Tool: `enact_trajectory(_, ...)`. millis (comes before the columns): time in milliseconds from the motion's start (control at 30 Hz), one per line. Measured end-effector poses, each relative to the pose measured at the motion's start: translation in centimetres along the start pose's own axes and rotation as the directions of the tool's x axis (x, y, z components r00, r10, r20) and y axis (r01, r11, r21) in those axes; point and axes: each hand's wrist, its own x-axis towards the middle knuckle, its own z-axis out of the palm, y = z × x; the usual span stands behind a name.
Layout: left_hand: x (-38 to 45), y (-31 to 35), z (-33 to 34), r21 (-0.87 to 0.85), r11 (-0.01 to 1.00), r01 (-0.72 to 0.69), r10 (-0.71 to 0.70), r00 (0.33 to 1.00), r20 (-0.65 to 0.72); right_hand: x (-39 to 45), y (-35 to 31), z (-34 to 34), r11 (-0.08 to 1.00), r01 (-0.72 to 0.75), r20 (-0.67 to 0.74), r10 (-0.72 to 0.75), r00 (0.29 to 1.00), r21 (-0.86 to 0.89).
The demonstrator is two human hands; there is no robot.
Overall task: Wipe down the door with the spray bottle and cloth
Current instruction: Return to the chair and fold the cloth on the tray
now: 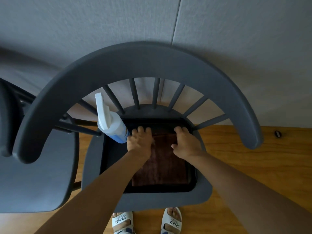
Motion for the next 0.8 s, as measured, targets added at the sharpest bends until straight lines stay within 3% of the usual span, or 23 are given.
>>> enact_trajectory(200, 0.7, -1.3, -0.6, -0.074, 0.997, -0.030, 0.037, 0.994, 0.107, 1.4, -0.6, -1.8, 0.995, -0.087, 0.242, 0.074, 0.968, 0.043)
enact_trajectory(400, -1.0, -2.9, -3.2, -0.376, 0.924, -0.068, 0.110, 0.990, 0.090, 0.1, -0.7, -4.6, 0.964, -0.113, 0.259, 0.048, 0.965, 0.240)
enact_trajectory(500, -2.6, -3.3, -5.3, -0.397, 0.906, -0.146, 0.102, 0.986, -0.130, -1.8, -0.8, -7.0, 0.890, -0.108, 0.143, 0.049, 0.989, 0.443)
enact_trajectory(567, -3.7, -3.4, -6.4, -0.423, 0.884, -0.199, 0.065, 0.949, -0.309, -3.1, -0.7, -8.1, 0.837, -0.011, -0.033, 0.035, 0.999, 0.547)
enact_trajectory(700, -5.3, -3.7, -6.4, -0.447, 0.817, -0.363, 0.050, 0.818, -0.573, -5.2, 0.4, -8.3, 0.820, 0.295, -0.391, -0.095, 0.915, 0.491)
enact_trajectory(800, -5.7, -3.5, -3.6, -0.407, 0.813, -0.417, 0.093, 0.782, -0.616, -6.1, 2.0, -5.7, 0.852, 0.401, -0.482, -0.210, 0.851, 0.336)
